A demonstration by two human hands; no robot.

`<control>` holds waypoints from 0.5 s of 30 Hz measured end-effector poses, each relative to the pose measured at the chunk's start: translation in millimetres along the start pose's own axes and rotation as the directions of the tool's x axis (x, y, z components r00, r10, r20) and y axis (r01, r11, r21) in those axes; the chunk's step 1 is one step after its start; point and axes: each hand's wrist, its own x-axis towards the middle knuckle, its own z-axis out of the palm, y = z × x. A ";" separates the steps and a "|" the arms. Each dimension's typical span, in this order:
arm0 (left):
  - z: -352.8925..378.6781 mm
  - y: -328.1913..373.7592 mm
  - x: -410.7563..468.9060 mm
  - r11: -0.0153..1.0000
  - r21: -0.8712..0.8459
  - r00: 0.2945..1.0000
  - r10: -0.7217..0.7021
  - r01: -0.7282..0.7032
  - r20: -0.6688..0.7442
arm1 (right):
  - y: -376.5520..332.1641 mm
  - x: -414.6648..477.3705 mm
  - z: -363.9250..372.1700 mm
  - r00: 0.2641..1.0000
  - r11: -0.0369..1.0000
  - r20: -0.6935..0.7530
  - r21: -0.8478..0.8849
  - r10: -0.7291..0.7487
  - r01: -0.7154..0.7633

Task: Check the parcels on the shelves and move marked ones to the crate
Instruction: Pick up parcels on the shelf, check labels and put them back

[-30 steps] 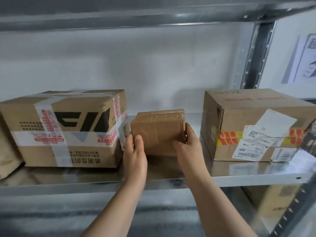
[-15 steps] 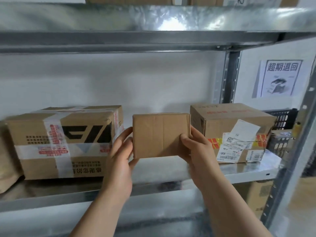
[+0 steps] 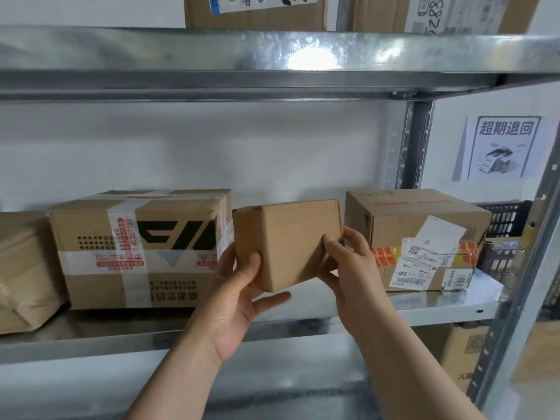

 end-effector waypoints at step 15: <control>23.5 -14.6 9.3 0.769 0.585 0.887 0.428 -0.257 -0.172 | -1.5 -31.9 16.7 0.940 0.996 0.328 -0.039 0.092 -0.083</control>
